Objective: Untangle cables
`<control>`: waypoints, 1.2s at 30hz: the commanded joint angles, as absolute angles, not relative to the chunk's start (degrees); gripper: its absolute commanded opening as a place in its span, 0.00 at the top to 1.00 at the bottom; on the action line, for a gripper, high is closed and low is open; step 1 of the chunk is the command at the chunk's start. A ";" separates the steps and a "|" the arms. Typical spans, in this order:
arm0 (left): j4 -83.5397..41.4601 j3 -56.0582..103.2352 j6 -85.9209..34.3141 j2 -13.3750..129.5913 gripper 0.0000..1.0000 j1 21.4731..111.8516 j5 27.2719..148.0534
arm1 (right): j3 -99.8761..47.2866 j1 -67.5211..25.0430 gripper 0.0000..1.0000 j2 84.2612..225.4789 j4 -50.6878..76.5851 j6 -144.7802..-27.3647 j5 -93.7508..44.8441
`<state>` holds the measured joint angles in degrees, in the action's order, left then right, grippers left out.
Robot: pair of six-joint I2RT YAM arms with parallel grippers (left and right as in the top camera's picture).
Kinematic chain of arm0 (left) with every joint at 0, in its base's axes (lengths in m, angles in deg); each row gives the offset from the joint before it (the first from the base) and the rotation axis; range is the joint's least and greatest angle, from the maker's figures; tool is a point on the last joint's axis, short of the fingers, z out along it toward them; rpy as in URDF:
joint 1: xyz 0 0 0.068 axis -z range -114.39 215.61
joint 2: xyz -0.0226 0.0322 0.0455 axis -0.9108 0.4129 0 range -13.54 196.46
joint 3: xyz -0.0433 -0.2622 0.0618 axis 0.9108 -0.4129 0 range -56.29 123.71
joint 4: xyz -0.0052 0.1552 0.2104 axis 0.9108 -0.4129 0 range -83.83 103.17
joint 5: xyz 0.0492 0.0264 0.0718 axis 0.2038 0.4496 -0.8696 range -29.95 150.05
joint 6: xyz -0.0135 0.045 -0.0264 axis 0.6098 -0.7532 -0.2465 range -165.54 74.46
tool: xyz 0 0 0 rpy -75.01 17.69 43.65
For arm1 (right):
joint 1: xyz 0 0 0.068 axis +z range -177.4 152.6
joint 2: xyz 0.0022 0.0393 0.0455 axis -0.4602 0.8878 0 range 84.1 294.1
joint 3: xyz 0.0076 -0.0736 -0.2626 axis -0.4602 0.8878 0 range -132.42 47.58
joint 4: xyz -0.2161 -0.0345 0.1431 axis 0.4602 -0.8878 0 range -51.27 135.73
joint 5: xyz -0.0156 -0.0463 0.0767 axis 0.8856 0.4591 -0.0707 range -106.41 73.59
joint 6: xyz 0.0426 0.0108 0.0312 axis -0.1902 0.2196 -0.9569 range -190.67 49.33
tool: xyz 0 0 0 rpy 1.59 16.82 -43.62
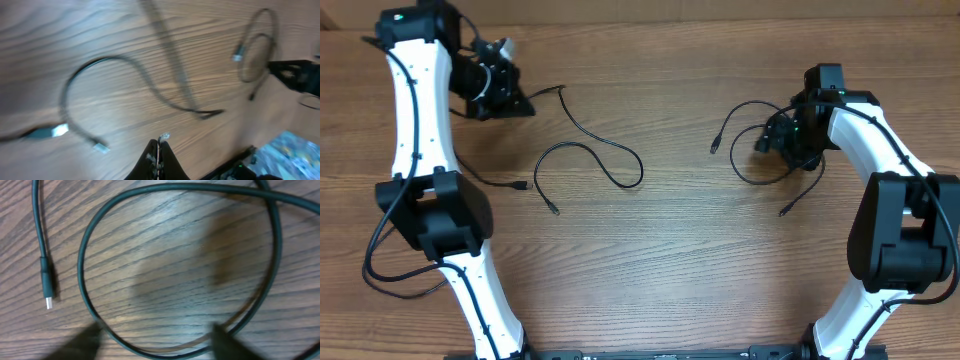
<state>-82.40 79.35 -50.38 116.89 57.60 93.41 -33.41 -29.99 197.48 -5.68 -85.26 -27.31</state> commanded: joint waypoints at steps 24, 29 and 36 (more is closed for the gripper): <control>-77.62 72.44 -23.80 117.42 0.90 84.03 40.21 | -32.99 -32.62 0.90 196.19 -9.25 -88.48 -21.27; -78.47 67.83 -19.87 117.42 0.88 80.88 36.95 | -32.99 -32.62 0.89 196.19 -9.25 -88.50 -22.06; -77.57 60.18 -17.14 117.42 0.89 72.68 37.19 | -32.99 -32.62 0.89 196.19 -9.27 -88.50 -22.08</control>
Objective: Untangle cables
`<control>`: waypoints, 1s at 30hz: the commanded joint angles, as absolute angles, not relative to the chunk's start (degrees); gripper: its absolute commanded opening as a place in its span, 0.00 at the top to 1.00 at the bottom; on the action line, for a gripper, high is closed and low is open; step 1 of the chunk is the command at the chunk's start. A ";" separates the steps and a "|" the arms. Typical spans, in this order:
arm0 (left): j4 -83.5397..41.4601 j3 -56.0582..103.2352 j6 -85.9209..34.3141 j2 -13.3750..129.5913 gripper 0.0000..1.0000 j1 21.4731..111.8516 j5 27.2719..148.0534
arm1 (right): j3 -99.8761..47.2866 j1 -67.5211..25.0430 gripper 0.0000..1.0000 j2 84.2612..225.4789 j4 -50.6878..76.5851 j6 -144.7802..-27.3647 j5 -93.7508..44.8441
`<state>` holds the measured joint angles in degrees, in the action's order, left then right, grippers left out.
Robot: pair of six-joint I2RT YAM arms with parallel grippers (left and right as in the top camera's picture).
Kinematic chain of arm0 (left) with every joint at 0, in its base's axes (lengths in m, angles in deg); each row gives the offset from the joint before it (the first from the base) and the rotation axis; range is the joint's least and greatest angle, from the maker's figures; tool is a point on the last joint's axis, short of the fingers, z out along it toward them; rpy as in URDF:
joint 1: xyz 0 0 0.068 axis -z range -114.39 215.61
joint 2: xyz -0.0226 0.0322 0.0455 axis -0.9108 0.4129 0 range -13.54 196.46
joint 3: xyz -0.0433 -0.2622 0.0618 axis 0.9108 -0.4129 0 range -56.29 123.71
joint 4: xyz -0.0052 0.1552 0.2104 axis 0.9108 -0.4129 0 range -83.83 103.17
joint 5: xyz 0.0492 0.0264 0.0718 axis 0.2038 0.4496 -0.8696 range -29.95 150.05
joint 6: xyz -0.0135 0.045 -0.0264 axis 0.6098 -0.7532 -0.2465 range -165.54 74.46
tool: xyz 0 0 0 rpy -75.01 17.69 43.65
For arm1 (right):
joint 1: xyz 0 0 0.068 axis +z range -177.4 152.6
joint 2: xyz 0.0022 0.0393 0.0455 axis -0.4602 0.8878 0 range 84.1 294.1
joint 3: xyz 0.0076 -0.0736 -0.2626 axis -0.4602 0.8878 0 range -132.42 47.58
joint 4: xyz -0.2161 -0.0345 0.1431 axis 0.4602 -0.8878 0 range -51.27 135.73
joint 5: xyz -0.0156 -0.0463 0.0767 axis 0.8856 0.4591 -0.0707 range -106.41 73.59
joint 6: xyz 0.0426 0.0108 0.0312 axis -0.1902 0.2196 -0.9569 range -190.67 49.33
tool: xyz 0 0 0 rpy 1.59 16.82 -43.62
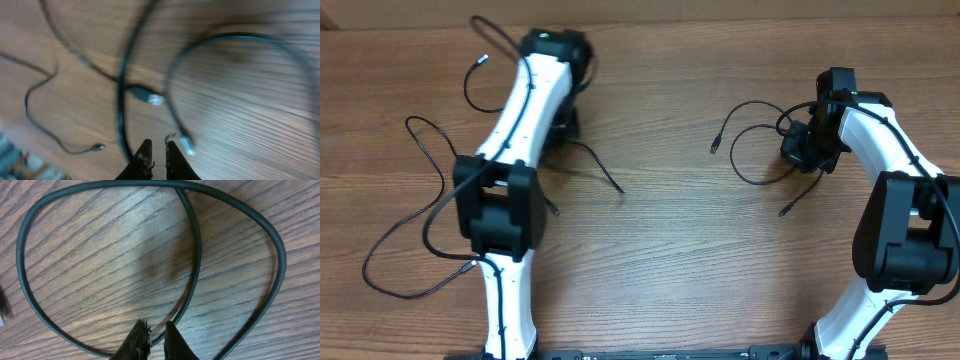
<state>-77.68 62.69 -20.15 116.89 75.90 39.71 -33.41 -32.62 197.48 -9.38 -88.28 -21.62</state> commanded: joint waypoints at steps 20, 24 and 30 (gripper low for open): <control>-74.97 56.07 -35.41 117.22 0.95 57.17 66.53 | -32.99 -32.64 0.80 196.19 -7.19 -88.54 -22.06; -76.85 61.77 -36.87 117.15 0.91 60.31 70.88 | -32.99 -32.68 0.67 196.19 -5.55 -88.74 -22.04; -78.82 70.84 -37.86 117.15 0.89 66.41 72.63 | -32.99 -32.68 0.25 196.19 -0.31 -88.26 -21.69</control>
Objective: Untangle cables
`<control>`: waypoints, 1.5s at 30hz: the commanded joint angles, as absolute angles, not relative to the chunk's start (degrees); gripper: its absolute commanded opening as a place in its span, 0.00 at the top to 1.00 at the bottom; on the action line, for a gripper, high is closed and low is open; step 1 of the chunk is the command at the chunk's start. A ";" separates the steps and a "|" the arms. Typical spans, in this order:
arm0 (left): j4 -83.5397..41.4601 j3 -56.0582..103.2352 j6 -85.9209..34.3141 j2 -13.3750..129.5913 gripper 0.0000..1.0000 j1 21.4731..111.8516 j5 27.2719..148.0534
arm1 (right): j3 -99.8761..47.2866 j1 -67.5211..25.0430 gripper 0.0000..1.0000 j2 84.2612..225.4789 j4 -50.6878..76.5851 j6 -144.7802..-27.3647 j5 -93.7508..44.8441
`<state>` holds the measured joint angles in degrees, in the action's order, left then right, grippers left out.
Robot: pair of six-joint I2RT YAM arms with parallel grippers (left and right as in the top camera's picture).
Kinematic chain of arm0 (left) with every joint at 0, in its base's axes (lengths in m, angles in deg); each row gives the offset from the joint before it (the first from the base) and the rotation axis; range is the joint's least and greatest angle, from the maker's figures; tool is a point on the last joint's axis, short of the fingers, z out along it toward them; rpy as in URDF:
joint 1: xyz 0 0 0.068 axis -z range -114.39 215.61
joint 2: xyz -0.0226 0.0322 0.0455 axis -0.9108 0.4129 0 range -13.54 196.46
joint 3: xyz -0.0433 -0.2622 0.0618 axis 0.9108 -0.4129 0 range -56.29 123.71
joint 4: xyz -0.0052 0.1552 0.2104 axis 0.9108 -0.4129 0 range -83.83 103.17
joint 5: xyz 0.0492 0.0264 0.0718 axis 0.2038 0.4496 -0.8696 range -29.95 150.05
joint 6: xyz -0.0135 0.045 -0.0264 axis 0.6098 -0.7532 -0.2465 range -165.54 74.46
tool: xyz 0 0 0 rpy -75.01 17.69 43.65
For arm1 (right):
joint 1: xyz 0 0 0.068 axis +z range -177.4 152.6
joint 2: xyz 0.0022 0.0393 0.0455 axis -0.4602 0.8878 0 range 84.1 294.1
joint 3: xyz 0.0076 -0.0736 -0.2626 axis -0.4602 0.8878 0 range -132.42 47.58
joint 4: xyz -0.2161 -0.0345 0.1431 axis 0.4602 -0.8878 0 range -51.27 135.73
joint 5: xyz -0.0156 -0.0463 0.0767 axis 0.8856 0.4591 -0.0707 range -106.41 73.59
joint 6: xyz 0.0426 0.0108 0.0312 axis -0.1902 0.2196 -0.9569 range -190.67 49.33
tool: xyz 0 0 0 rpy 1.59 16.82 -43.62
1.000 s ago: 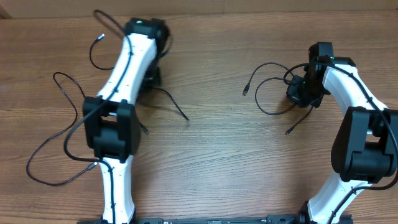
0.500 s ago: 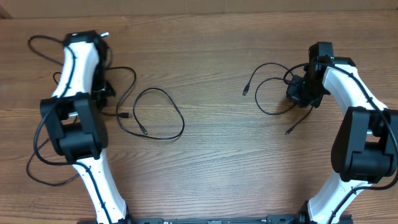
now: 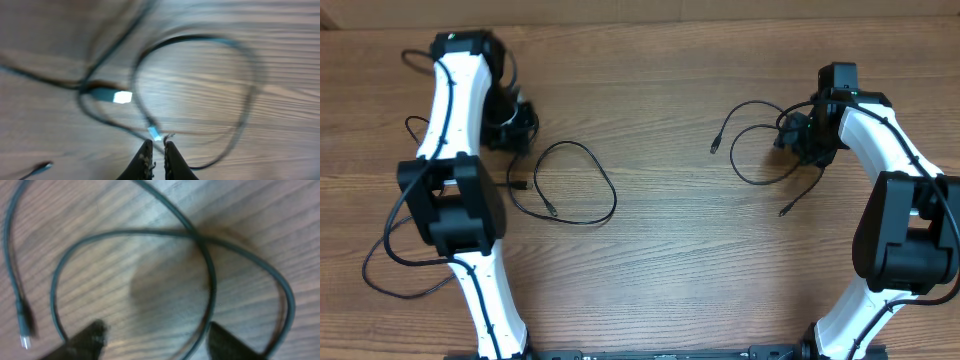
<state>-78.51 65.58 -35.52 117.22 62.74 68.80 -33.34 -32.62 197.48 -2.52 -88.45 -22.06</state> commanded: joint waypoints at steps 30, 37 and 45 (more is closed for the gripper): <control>-75.87 71.59 -37.84 117.29 0.62 81.75 71.62 | -32.97 -32.00 0.00 204.67 1.70 -87.23 -36.68; -75.08 71.59 -37.84 117.29 0.60 81.73 71.47 | -32.97 -28.75 0.00 204.67 -6.34 -87.12 -39.44; -75.32 71.59 -37.84 117.29 0.59 81.73 71.49 | -40.49 -29.16 0.10 203.62 -10.41 -84.94 -40.35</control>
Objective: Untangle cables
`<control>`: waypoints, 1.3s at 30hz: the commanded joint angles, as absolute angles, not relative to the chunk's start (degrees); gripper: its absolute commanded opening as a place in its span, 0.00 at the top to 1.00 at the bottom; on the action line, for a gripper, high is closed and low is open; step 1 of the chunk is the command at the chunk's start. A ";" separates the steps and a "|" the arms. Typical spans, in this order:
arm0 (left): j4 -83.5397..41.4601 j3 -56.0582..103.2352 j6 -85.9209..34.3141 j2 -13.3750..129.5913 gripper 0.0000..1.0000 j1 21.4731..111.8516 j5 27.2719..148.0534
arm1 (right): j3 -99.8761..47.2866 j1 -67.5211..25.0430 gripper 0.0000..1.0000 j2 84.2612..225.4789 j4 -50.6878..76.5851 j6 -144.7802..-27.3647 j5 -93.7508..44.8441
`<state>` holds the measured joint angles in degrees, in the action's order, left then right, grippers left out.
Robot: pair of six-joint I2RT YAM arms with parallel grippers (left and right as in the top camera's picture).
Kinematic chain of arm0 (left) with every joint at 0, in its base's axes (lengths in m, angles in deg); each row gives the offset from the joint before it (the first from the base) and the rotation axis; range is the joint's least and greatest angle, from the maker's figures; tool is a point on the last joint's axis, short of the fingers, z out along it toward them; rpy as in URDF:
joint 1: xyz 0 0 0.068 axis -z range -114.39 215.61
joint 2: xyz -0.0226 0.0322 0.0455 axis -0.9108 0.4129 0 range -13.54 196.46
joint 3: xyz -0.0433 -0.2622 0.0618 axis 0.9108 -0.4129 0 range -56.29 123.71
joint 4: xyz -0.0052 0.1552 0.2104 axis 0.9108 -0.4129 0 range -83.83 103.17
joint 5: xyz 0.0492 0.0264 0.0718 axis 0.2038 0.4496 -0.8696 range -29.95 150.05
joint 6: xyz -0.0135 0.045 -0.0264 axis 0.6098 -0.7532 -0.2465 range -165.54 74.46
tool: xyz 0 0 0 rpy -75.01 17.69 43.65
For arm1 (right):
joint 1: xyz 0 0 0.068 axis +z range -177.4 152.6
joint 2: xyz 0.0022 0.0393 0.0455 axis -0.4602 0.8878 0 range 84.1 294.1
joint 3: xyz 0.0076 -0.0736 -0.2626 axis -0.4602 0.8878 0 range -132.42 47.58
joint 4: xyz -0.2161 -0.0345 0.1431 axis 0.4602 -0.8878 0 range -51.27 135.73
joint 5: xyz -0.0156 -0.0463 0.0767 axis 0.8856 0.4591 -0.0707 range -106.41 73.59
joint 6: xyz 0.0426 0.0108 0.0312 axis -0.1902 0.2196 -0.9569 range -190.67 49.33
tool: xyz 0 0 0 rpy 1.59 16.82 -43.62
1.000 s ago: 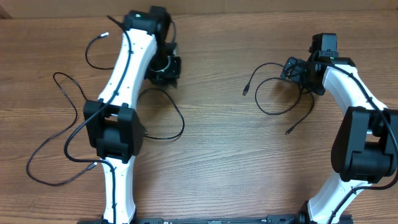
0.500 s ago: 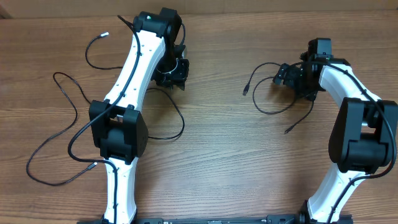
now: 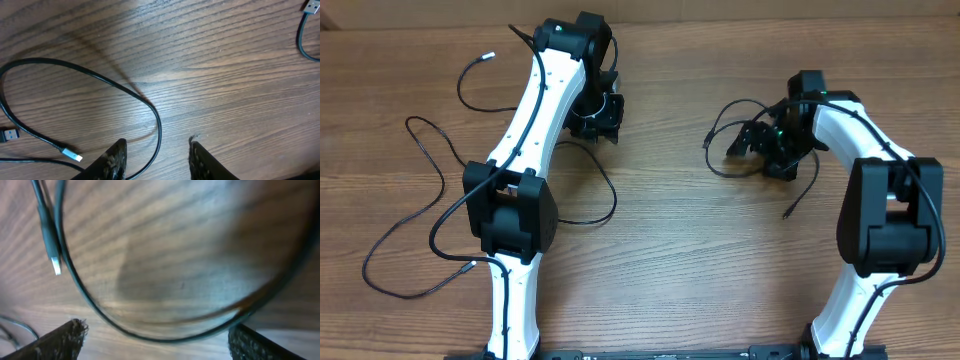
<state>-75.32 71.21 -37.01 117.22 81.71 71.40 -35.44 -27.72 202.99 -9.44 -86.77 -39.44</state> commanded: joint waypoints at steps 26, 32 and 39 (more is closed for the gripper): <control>-73.44 71.56 -37.86 117.29 0.49 81.75 71.49 | -35.68 -38.25 0.09 203.58 -21.01 -90.47 -27.15; -73.31 71.56 -37.86 117.29 0.47 81.78 71.47 | -29.63 -33.64 0.06 203.58 -15.41 -92.10 -30.58; -73.31 71.56 -37.86 117.29 0.46 81.73 71.47 | -26.50 -27.11 0.05 203.58 -8.24 -91.91 -42.23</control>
<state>-73.38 71.21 -37.01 117.22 81.71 71.40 -29.41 -30.54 199.69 -11.94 -92.56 -33.16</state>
